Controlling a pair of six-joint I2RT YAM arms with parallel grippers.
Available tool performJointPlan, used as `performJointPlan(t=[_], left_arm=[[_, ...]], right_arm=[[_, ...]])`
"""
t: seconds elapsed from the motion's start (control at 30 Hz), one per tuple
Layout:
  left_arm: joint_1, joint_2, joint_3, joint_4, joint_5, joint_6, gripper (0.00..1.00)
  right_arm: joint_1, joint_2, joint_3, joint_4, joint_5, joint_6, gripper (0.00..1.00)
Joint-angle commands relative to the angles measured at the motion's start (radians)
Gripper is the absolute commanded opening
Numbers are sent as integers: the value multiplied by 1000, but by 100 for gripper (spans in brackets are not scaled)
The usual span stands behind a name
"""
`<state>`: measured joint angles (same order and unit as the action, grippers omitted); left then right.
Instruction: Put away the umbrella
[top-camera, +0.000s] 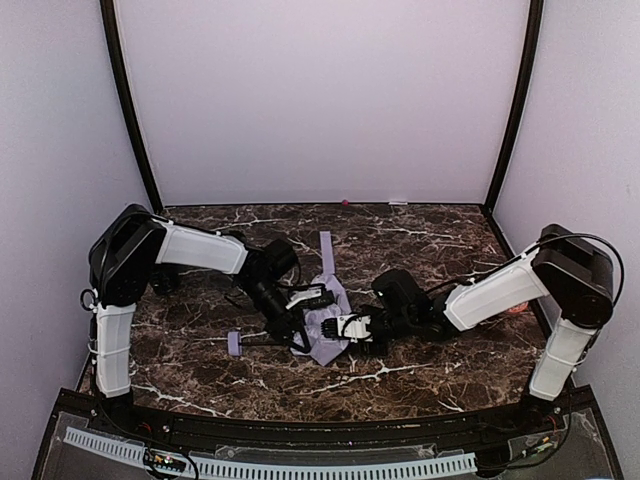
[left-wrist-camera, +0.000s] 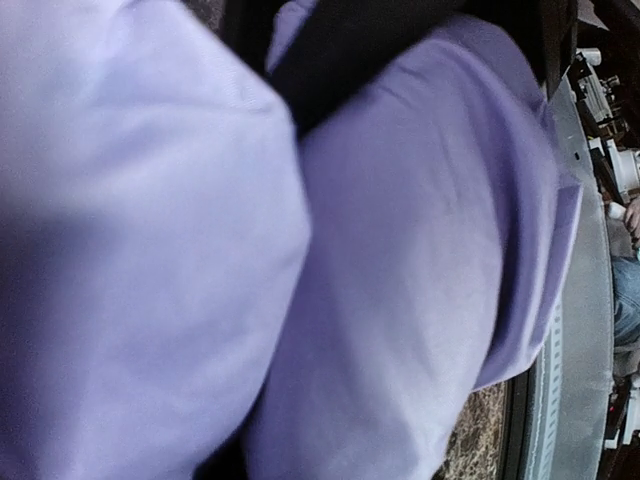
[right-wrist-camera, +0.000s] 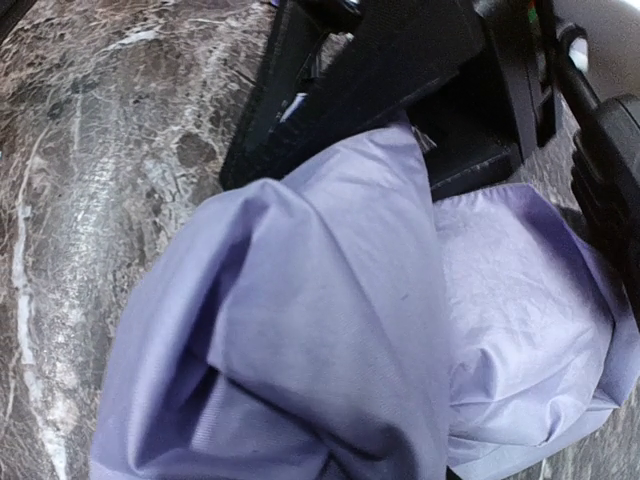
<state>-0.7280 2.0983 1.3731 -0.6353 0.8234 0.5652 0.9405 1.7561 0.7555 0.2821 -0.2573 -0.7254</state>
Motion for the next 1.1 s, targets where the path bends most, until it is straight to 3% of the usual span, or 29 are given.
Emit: performJointPlan(t=[0.0, 0.13, 0.3, 0.47, 0.6, 0.77, 0.83, 0.87, 0.93, 0.97, 1.07], left_arm=[[14, -68, -44, 196, -111, -114, 45], [24, -276, -225, 522, -238, -185, 54], [11, -569, -565, 918, -365, -187, 60], [-193, -669, -673, 912, -606, -36, 61], [-226, -631, -676, 930, -642, 8, 68], [-230, -581, -604, 977, -697, 63, 69], [-231, -558, -594, 968, -691, 75, 62], [-231, -548, -588, 948, -692, 78, 51], [-231, -542, -572, 898, -708, 76, 8], [-231, -549, -570, 884, -715, 74, 1], [-202, -623, -591, 867, -662, 66, 0]], right_arm=[[-26, -10, 5, 11, -85, 58, 34], [-33, -14, 2, 11, -110, 113, 30], [-58, -2, 27, -5, -145, 223, 27], [-69, 13, 45, -16, -159, 286, 28], [-71, 14, 44, -16, -160, 280, 27], [-71, 16, 50, -27, -147, 253, 27], [-71, 20, 61, -39, -151, 250, 26], [-70, 21, 68, -46, -153, 249, 26], [-71, 17, 70, -53, -153, 241, 25], [-71, 13, 66, -53, -149, 236, 25], [-70, 0, 38, -34, -131, 222, 25]])
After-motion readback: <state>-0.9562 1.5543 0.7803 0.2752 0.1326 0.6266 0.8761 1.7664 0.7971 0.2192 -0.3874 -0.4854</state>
